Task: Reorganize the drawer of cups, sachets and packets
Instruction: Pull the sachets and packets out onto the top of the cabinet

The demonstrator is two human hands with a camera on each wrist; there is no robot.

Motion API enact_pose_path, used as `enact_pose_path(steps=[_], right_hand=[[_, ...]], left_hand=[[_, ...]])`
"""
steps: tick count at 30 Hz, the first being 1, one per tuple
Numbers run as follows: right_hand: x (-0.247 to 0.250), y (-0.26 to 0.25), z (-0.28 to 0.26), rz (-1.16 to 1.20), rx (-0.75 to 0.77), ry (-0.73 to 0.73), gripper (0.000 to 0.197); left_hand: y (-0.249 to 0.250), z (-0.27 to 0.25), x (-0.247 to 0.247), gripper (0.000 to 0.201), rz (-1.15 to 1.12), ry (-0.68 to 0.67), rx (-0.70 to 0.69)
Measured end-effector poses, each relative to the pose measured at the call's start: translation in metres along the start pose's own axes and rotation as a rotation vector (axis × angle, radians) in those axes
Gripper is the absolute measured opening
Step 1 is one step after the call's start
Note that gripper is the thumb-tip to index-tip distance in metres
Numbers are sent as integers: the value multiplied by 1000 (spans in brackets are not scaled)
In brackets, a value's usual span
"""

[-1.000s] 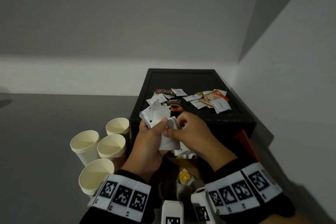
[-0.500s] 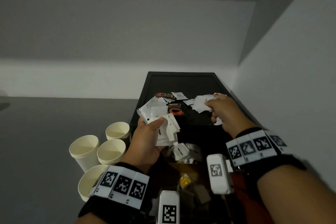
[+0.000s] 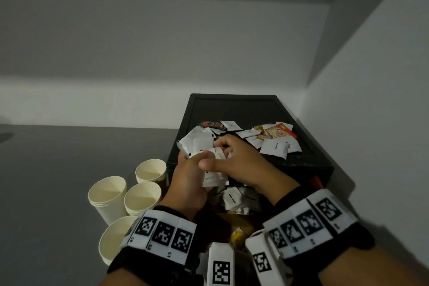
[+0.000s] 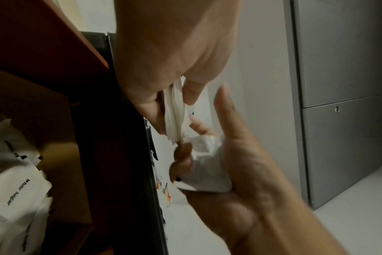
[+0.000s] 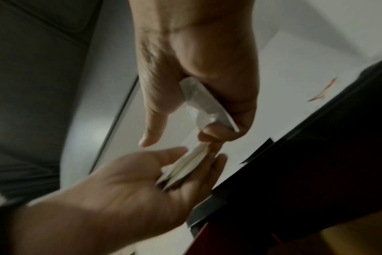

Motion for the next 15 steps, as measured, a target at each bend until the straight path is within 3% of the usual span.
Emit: enact_pose_path(steps=[4,9,15], right_hand=[[-11,1,3,-47,48,125,46],[-9,8,2,1,76,105,35],[-6,20,4,82,-32,92,41]], left_hand=[[1,-1,0,35,-52,35,51],[0,-3,1,34,-108,57,79],[-2,-5,3,33,-142,73,101]])
Point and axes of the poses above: each hand's wrist, its own z-axis towards the middle knuckle, its own x-axis out of the back of the hand, y = z × x, the point moved 1 cm from there along z, towards the middle knuckle, and after that the axes turned 14 degrees about -x, right-handed, at the moved point
